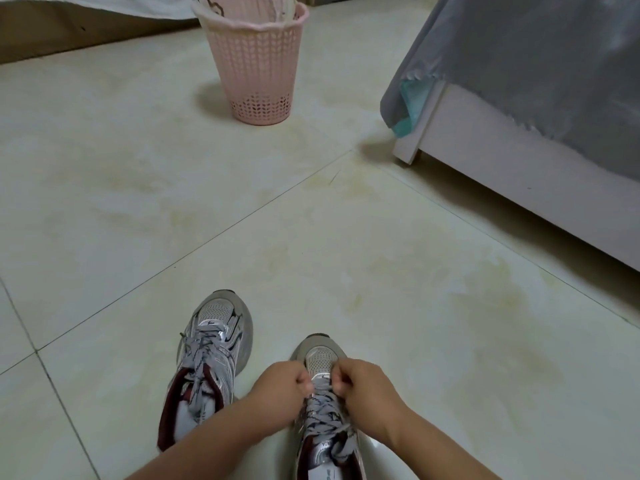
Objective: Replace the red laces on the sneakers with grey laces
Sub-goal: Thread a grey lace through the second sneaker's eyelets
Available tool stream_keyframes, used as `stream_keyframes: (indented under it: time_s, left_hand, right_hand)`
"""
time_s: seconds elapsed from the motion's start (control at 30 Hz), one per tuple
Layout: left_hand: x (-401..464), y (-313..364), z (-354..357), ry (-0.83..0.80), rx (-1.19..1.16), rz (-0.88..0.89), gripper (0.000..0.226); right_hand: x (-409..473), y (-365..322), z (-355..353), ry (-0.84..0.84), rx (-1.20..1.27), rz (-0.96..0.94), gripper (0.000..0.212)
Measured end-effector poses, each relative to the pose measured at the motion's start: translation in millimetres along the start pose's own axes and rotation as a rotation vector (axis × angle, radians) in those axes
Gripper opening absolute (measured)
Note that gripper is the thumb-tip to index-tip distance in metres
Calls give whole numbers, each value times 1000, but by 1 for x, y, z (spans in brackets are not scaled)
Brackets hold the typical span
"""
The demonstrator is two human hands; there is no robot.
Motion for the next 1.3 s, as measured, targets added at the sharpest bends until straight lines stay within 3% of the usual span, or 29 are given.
stream_keyframes:
  time_s: [0.07,0.2,0.33,0.43,0.57,0.77,0.9,1.1,1.17,1.3]
  left_hand:
    - [-4,-8,3,-33,-173,-45,28]
    - [-8,-11,6,-29,-278,-79,28]
    - [-17,10,-16,185,101,187,28]
    - [-26,28,-16,204,326,348,7]
    - [-20,37,-6,146,536,301,16]
    - [-10,39,2,44,739,171,22]
    - [-14,31,3,42,623,140,22]
    - [-17,-6,0,-46,-4,23,31]
    - [-15,-5,1,-42,12,40,29]
    - [-15,14,2,9,227,162,26]
  right_hand:
    - [-2,5,2,0,64,11,32]
    - [-7,9,3,15,140,43,32]
    - [-16,-7,-12,121,-116,-135,23]
    - [-23,-25,-13,105,-301,-243,5]
    - [-20,-33,-1,41,-517,-226,22]
    - [-11,-31,9,-26,-638,-175,23]
    - [-12,-22,3,-27,-457,-156,19]
    - [-21,13,-6,30,189,46,37]
    - [-22,14,-5,31,233,55,36]
    - [-18,3,-3,-2,65,8,22]
Point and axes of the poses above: each hand's wrist, its own x-axis towards the middle knuckle, its own z-axis out of the palm, y = z × x, the point moved 6 cm from there along x, towards the middle knuckle, and after that the axes turned 5 degrees about x, right-handed, at the moved point
